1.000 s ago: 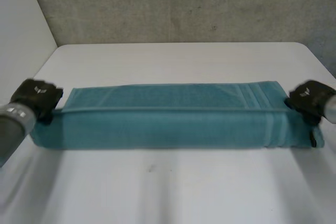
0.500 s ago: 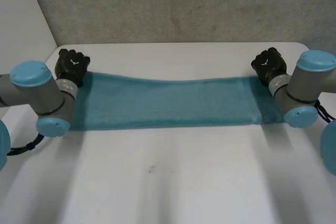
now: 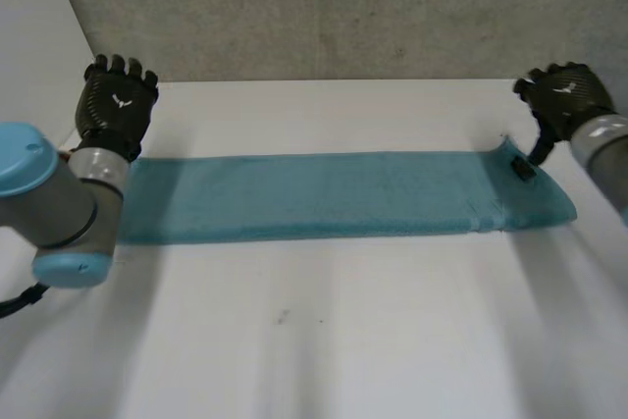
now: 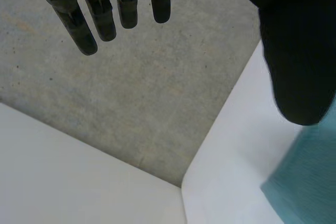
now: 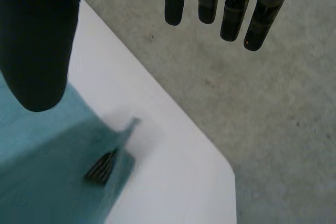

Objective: Fold the laundry

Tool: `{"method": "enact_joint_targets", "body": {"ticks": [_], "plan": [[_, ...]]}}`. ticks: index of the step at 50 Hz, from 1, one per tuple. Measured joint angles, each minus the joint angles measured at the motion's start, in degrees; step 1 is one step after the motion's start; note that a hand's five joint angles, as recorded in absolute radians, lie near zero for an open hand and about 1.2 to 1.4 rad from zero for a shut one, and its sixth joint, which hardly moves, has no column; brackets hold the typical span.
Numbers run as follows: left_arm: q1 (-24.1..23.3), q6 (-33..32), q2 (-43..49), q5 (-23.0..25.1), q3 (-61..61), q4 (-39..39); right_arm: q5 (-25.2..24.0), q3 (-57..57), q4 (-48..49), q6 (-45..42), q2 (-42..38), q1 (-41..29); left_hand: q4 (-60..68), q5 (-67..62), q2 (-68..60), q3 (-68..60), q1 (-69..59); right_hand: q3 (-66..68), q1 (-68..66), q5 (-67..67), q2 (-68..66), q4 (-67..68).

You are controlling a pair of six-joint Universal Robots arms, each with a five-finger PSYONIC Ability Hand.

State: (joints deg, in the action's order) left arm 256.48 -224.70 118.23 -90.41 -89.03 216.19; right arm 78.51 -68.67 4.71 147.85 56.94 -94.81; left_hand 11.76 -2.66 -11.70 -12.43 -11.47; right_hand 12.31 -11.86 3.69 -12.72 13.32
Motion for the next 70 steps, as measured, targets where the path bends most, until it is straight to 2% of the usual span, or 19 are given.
{"method": "enact_joint_targets", "body": {"ticks": [1, 3, 6, 7, 8, 11, 12, 24, 35, 41, 46, 47, 50, 62, 70], "plan": [[0.0, 0.0, 0.0, 0.0, 0.0, 0.0, 0.0, 0.0, 0.0, 0.0, 0.0, 0.0, 0.0, 0.0, 0.0, 0.0, 0.0, 0.0, 0.0, 0.0, 0.0, 0.0], [0.38, 1.75, -4.65, -0.02, -6.1, -0.22, -4.12, -3.44, -0.99, 0.38, 2.54, 4.53, 0.0, 0.0, 0.0, 0.0, 0.0, 0.0, 0.0, -0.19, 0.0, 0.0], [0.45, 2.89, -6.36, 0.01, -8.58, -0.32, -5.55, -3.97, -1.28, 0.31, 2.87, 6.28, 0.0, 0.0, 0.0, 0.0, 0.0, 0.0, 0.0, -0.19, 0.0, 0.0], [0.46, 3.2, -6.73, 0.01, -9.1, -0.36, -5.92, -3.99, -1.31, 0.27, 2.85, 6.82, 0.0, 0.0, 0.0, 0.0, 0.0, 1.79, -1.22, 1.32, -1.6, 1.46], [0.49, 3.92, -7.52, 0.01, -10.14, -0.48, -6.39, -3.88, -1.3, 0.23, 2.67, 7.74, 0.0, 0.0, 0.0, 0.0, 0.0, 12.69, -10.08, 11.19, -12.32, 11.74], [0.52, 4.54, -8.17, 0.01, -10.98, -0.76, -6.68, -3.72, -1.26, 0.22, 2.4, 8.45, 0.0, 0.0, 0.0, 0.0, 0.0, 12.69, -10.08, 11.19, -12.32, 11.74], [0.57, 4.95, -8.69, 0.0, -11.53, -1.12, -6.81, -3.67, -1.26, 0.21, 2.18, 8.87, 0.0, 0.0, 0.0, 0.0, 0.0, 19.79, -15.54, 17.28, -19.51, 18.74], [1.47, 7.49, -10.97, 0.11, -13.56, -6.9, -7.84, -8.84, -1.18, -0.37, 0.36, 9.52, 0.0, 0.0, 0.0, 0.0, 0.0, 21.4, -16.69, 18.8, -20.93, 20.35], [2.43, 19.91, -11.13, 0.29, -13.16, -10.53, -12.67, -8.34, -0.75, -1.05, -6.99, 12.44, 0.0, 0.0, 0.0, 0.0, 0.0, 30.99, -25.15, 27.92, -30.65, 29.84], [2.7, 21.97, -11.17, 0.32, -13.17, -10.85, -13.67, -6.61, -0.82, -1.07, -9.71, 13.06, 0.0, 0.0, 0.0, 0.0, 0.0, 33.04, -26.81, 30.01, -32.59, 32.07], [2.73, 22.15, -11.19, 0.31, -13.33, -10.84, -13.67, -5.52, -0.7, -1.08, -11.43, 13.14, 0.0, 0.0, 0.0, 0.0, 0.0, 37.59, -30.44, 34.45, -36.9, 36.66], [2.73, 22.12, -11.18, 0.29, -13.37, -10.83, -13.63, -5.4, -0.69, -1.1, -11.57, 13.15, 0.0, 0.0, 0.0, 0.0, 0.0, 46.37, -37.28, 42.45, -45.86, 44.75], [2.72, 22.05, -11.19, 0.21, -13.45, -10.81, -13.28, -4.85, -0.5, -1.16, -11.99, 13.25, 0.0, 0.0, 0.0, 0.0, 0.0, 53.95, -41.85, 50.36, -53.82, 53.23], [2.69, 22.02, -13.22, -0.01, -13.7, -10.79, -5.66, -3.37, 1.5, -3.54, -10.1, 18.76, 0.0, 0.0, 0.0, 0.0, 0.0, 55.4, -41.86, 51.18, -54.75, 54.92], [2.71, 22.03, -15.13, 0.0, -14.01, -10.81, -2.75, -0.69, 1.06, -12.77, -8.67, 24.84, 0.0, 0.0, 0.0, 0.0, 0.0, 55.4, -42.45, 52.02, -54.75, 54.93]]}}
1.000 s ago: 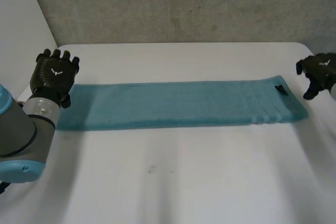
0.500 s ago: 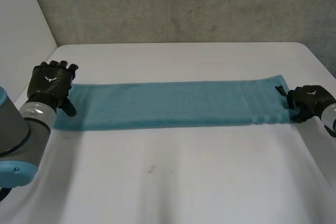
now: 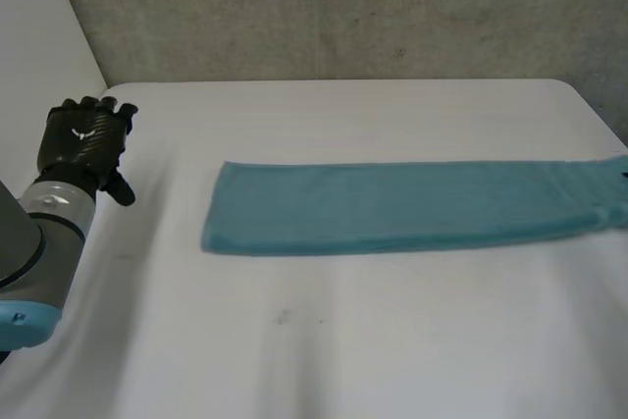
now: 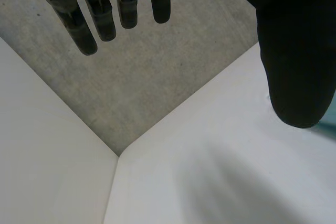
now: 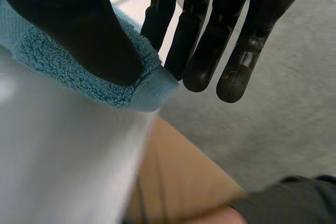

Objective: Fold the laundry

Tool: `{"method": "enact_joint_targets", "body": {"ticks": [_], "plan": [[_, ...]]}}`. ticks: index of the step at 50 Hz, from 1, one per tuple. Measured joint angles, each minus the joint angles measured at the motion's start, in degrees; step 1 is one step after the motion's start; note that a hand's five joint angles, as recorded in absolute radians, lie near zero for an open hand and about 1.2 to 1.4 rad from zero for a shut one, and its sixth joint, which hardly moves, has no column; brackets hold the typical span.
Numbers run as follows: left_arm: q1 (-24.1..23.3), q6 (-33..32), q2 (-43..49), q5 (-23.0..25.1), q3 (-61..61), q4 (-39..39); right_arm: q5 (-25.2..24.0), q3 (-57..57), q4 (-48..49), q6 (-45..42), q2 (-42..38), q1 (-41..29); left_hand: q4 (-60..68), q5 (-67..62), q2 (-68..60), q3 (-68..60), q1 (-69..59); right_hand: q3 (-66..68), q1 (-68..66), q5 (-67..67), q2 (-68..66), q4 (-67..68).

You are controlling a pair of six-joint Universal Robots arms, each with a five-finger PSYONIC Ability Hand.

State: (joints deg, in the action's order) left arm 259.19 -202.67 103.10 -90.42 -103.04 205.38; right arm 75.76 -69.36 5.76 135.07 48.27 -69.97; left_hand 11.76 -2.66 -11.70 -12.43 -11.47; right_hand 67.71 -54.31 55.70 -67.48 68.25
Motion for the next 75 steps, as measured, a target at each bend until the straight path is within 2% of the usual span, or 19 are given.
{"method": "enact_joint_targets", "body": {"ticks": [9, 16, 20, 22, 26, 28, 34, 38, 39, 43, 46, 48, 49, 54, 58, 60, 63, 70, 75], "plan": [[0.13, 0.0, -0.32, -0.05, -0.43, -0.48, 1.14, 4.21, -0.01, -0.76, 2.8, -4.45, 0.0, 0.0, 0.0, 0.0, 0.0, 0.0, -0.16, 0.11, 0.0, 0.09], [0.85, 0.01, -1.56, -0.1, -0.53, -1.37, 0.84, 8.43, 0.51, 4.05, 4.95, -19.27, 0.0, 0.0, 0.0, 0.0, 0.0, 0.32, -0.39, 0.36, -0.24, 0.1], [1.52, 0.05, -3.03, -0.09, -0.6, -1.96, 0.17, 12.27, 1.19, 5.34, 4.45, -31.18, 0.0, 0.0, 0.0, 0.0, 0.0, 0.33, -0.4, 0.36, -0.24, 0.1], [1.95, 0.07, -3.97, -0.06, -0.68, -2.38, -1.02, 15.36, 2.14, 5.56, 2.34, -40.02, 0.0, 0.0, 0.0, 0.0, 0.0, 0.33, -0.4, 0.36, -0.24, 0.1], [2.38, 0.09, -4.77, -0.01, -0.98, -2.76, -2.21, 17.09, 2.8, 5.54, 0.25, -45.11, 0.0, 0.0, 0.0, 0.0, 0.0, 0.33, -0.4, 0.37, -0.24, 0.1], [2.76, 0.09, -5.28, 0.09, -1.49, -3.0, -5.25, 19.69, 3.82, 5.39, -4.78, -54.66, 0.0, 0.0, 0.0, 0.0, 0.0, 0.33, -0.4, 0.37, -0.24, 0.1], [3.21, 0.09, -5.57, 0.35, -2.48, -3.1, -7.94, 21.3, 4.37, 4.94, -11.24, -63.3, 0.0, 0.0, 0.0, 0.0, 0.0, 0.33, -0.26, 0.37, -0.07, 0.1], [3.04, 0.09, -5.47, 0.5, -2.75, -3.05, -6.81, 22.56, 3.98, 4.59, -15.33, -66.02, 0.0, 0.0, 0.0, 0.0, 0.0, -31.75, 26.79, -30.17, 33.39, -32.15], [2.96, 0.09, -5.42, 0.53, -2.79, -3.03, -6.19, 22.86, 3.83, 4.54, -16.09, -66.31, 0.0, 0.0, 0.0, 0.0, 0.0, -41.74, 33.3, -40.22, 42.67, -42.23], [2.25, 0.07, -5.21, 0.6, -2.48, -2.93, 0.28, 23.85, 3.34, 4.76, -16.15, -66.4, 0.0, 0.0, 0.0, 0.0, 0.0, -53.99, 41.53, -50.96, 53.21, -54.05], [0.81, 0.06, -4.79, 0.6, -1.54, -2.73, 6.95, 23.27, 2.99, 5.81, -13.02, -65.44, 0.0, 0.0, 0.0, 0.0, 0.0, -55.47, 42.5, -52.04, 54.76, -54.96], [0.08, 0.06, -4.5, 0.59, -1.06, -2.65, 8.41, 22.66, 2.87, 6.34, -11.69, -64.96, 0.0, 0.0, 0.0, 0.0, 0.0, -55.47, 42.5, -52.04, 54.76, -54.96], [-1.8, 0.06, -3.58, 0.58, 0.1, -2.57, 11.1, 19.81, 2.59, 8.32, -7.7, -63.18, 0.0, 0.0, 0.0, 0.0, 0.0, -55.47, 42.5, -52.05, 54.76, -54.96], [-6.62, 0.08, -0.61, 0.53, 3.13, -2.42, 12.94, 10.6, 2.05, 13.92, 1.15, -58.06, 0.0, 0.0, 0.0, 0.0, 0.0, -55.47, 42.5, -52.05, 54.76, -54.96], [-10.67, 0.09, 3.32, 0.44, 6.0, -2.43, 12.17, 3.31, 1.72, 17.85, 5.97, -53.5, 0.0, 0.0, 0.0, 0.0, 0.0, -55.47, 42.5, -52.19, 54.76, -54.97], [-13.45, 0.12, 6.43, 0.36, 8.05, -2.43, 9.65, -5.52, 1.14, 21.85, 10.26, -47.3, 0.0, 0.0, 0.0, 0.0, 0.0, -55.47, 42.5, -52.19, 54.76, -54.96], [-15.82, 0.25, 8.95, 0.29, 9.73, -2.43, 7.24, -10.23, 0.83, 23.45, 11.71, -43.54, 0.0, 0.0, 0.0, 0.0, 0.0, -54.91, 42.33, -51.93, 54.48, -54.78], [-19.82, 3.06, 12.39, 0.02, 12.44, -2.48, -0.42, -19.65, 2.26, 25.48, 11.86, -34.55, 0.0, 0.0, 0.0, 0.0, 0.0, -43.29, 33.52, -42.06, 43.43, -44.02], [-20.32, 6.2, 12.28, -0.12, 12.99, -2.63, -2.69, -22.1, 5.7, 27.06, 10.16, -31.83, 0.0, 0.0, 0.0, 0.0, 0.0, -36.07, 26.98, -35.29, 35.77, -36.57]]}}
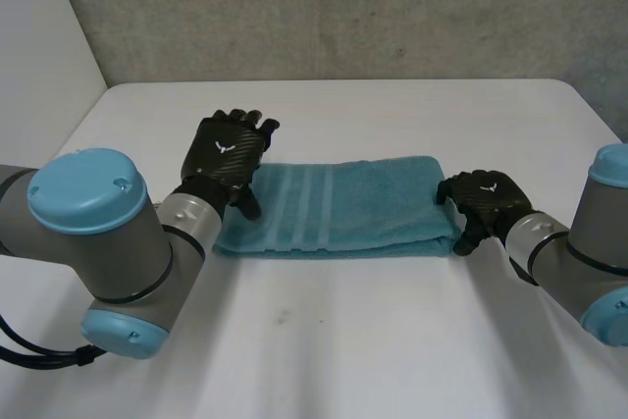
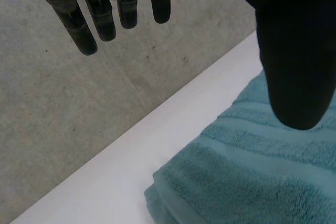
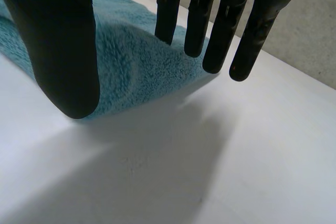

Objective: Fold the laundry

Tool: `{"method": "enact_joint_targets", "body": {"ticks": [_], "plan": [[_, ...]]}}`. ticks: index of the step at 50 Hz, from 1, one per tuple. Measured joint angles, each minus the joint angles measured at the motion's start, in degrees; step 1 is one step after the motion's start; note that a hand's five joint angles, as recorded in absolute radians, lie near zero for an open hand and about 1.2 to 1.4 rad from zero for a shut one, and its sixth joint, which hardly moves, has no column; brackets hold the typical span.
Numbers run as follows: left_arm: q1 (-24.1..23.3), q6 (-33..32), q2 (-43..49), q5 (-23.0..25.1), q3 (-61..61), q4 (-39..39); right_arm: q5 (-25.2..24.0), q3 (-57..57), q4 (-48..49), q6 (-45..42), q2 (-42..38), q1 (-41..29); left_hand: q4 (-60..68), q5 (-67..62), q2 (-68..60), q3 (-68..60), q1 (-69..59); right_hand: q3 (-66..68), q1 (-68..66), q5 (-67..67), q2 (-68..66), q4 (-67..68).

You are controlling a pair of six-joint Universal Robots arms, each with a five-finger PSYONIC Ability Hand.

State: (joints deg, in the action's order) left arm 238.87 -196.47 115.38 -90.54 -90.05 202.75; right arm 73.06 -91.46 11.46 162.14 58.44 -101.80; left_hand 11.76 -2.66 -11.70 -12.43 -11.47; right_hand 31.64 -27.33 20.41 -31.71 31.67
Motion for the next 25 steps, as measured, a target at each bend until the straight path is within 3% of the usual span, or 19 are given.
{"method": "enact_joint_targets", "body": {"ticks": [20, 25], "plan": [[0.49, 2.15, -2.79, -1.25, -2.47, -0.36, -3.88, -0.8, 4.33, 14.87, -1.62, 0.55, 0.0, 0.0, 0.0, 0.0, 0.0, 2.89, -2.36, 3.04, -2.78, 2.87], [0.34, 2.14, -2.8, -1.63, -2.86, -0.34, -3.5, -0.84, 5.55, 17.42, -1.72, 0.58, 0.0, 0.0, 0.0, 0.0, 0.0, 17.61, -15.0, 17.18, -17.35, 17.56]]}}
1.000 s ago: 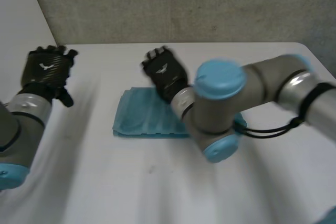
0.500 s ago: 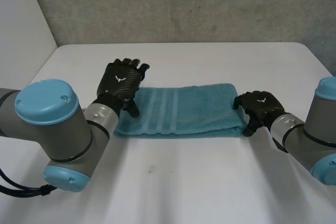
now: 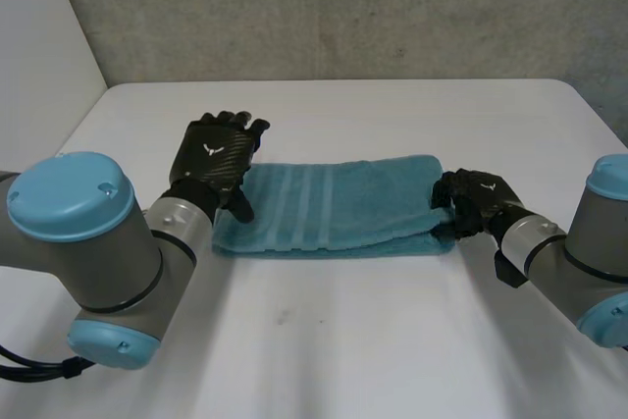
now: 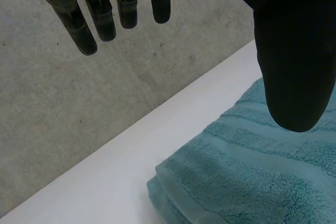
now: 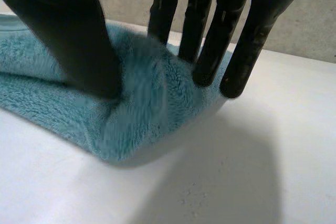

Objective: Fold the laundry

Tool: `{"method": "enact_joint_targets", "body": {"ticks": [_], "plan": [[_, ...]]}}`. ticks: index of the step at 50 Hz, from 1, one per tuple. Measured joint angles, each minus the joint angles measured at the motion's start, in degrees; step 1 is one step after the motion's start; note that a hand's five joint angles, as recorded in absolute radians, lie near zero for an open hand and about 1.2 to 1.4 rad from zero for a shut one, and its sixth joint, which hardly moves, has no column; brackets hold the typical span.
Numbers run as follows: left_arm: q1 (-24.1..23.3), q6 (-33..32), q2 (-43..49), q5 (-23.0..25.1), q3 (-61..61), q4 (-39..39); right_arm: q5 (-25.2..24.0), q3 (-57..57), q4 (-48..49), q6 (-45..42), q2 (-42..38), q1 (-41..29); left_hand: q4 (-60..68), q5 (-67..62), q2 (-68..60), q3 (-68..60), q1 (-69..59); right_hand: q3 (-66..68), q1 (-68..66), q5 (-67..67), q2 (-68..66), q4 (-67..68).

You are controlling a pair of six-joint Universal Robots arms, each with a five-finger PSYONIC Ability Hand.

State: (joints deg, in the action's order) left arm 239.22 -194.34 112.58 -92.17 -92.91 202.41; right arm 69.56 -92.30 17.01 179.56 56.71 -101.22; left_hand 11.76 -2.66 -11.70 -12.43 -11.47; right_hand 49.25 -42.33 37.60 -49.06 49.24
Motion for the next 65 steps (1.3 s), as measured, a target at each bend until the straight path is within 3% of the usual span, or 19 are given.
{"method": "enact_joint_targets", "body": {"ticks": [1, 4, 14, 20, 26, 28, 36, 40, 44, 45, 49, 50, 57, 65], "plan": [[-0.03, 0.0, 0.0, -0.07, -0.04, 0.0, 0.19, -0.03, 0.26, 0.13, -0.04, 0.13, 0.0, 0.0, 0.0, 0.0, 0.0, 14.67, -10.67, 14.63, -14.55, 15.06], [-0.05, 0.0, 0.0, -0.16, -0.1, -0.03, 0.6, -0.16, 0.58, -0.03, -0.11, 0.77, 0.0, 0.0, 0.0, 0.0, 0.0, 18.26, -11.3, 17.22, -17.16, 18.7], [0.03, -0.04, -0.82, -0.22, -1.15, -0.09, 3.19, -1.12, -0.24, -4.87, 1.98, 5.77, 0.0, 0.0, 0.0, 0.0, 0.0, 18.42, -11.3, 17.4, -17.16, 19.0], [0.28, -0.14, -2.42, -0.21, -2.53, -0.09, 4.6, -0.65, -2.19, -16.44, 7.67, 8.99, 0.0, 0.0, 0.0, 0.0, 0.0, 18.42, -11.3, 17.79, -17.22, 19.0], [0.8, -0.17, -4.05, -0.56, -3.45, -0.09, 4.61, 4.97, -3.86, -21.11, 10.29, 1.88, 0.0, 0.0, 0.0, 0.0, 0.0, 18.5, -11.3, 18.4, -17.76, 19.09], [0.96, -0.15, -4.39, -1.08, -3.55, -0.09, 4.29, 8.21, -4.15, -20.79, 9.53, -3.62, 0.0, 0.0, 0.0, 0.0, 0.0, 18.5, -11.3, 18.56, -17.97, 19.1], [1.51, 0.04, -6.39, -4.83, -3.55, -0.11, 3.01, 17.07, -4.13, -20.27, 0.5, -24.83, 0.0, 0.0, 0.0, 0.0, 0.0, 18.68, -11.82, 18.73, -17.97, 19.09], [1.61, 0.09, -6.78, -5.55, -3.55, -0.14, 3.68, 18.23, -4.94, -21.4, -3.49, -29.57, 0.0, 0.0, 0.0, 0.0, 0.0, 18.33, -11.82, 18.49, -17.69, 18.76], [1.61, 0.12, -6.82, -5.72, -3.18, -0.15, 6.99, 18.88, -7.88, -23.49, -6.18, -31.28, 0.0, 0.0, 0.0, 0.0, 0.0, -8.21, 8.36, -5.17, 8.74, -6.85], [1.59, 0.13, -6.74, -5.69, -3.0, -0.16, 8.21, 19.03, -8.76, -23.89, -6.33, -31.24, 0.0, 0.0, 0.0, 0.0, 0.0, -20.39, 17.81, -18.11, 20.68, -19.66], [1.33, 0.5, -6.02, -5.41, -1.73, -0.21, 12.72, 19.38, -11.53, -24.39, -4.94, -29.94, 0.0, 0.0, 0.0, 0.0, 0.0, -26.68, 22.36, -24.94, 26.04, -27.02], [0.94, 1.16, -5.23, -5.24, -0.26, -0.28, 14.37, 19.33, -12.2, -23.57, -2.47, -28.45, 0.0, 0.0, 0.0, 0.0, 0.0, -34.89, 29.25, -32.55, 34.21, -34.84], [-2.72, 6.34, 1.22, -4.68, 9.66, -3.69, 16.16, 18.14, -13.72, -13.8, 6.3, -21.36, 0.0, 0.0, 0.0, 0.0, 0.0, -36.98, 30.55, -34.07, 36.38, -35.97], [-6.33, 12.99, 10.88, -3.85, 19.7, -13.78, 8.81, 18.95, -18.52, -3.75, 4.32, -15.23, 0.0, 0.0, 0.0, 0.0, 0.0, -36.98, 30.55, -34.08, 36.38, -35.97]]}}
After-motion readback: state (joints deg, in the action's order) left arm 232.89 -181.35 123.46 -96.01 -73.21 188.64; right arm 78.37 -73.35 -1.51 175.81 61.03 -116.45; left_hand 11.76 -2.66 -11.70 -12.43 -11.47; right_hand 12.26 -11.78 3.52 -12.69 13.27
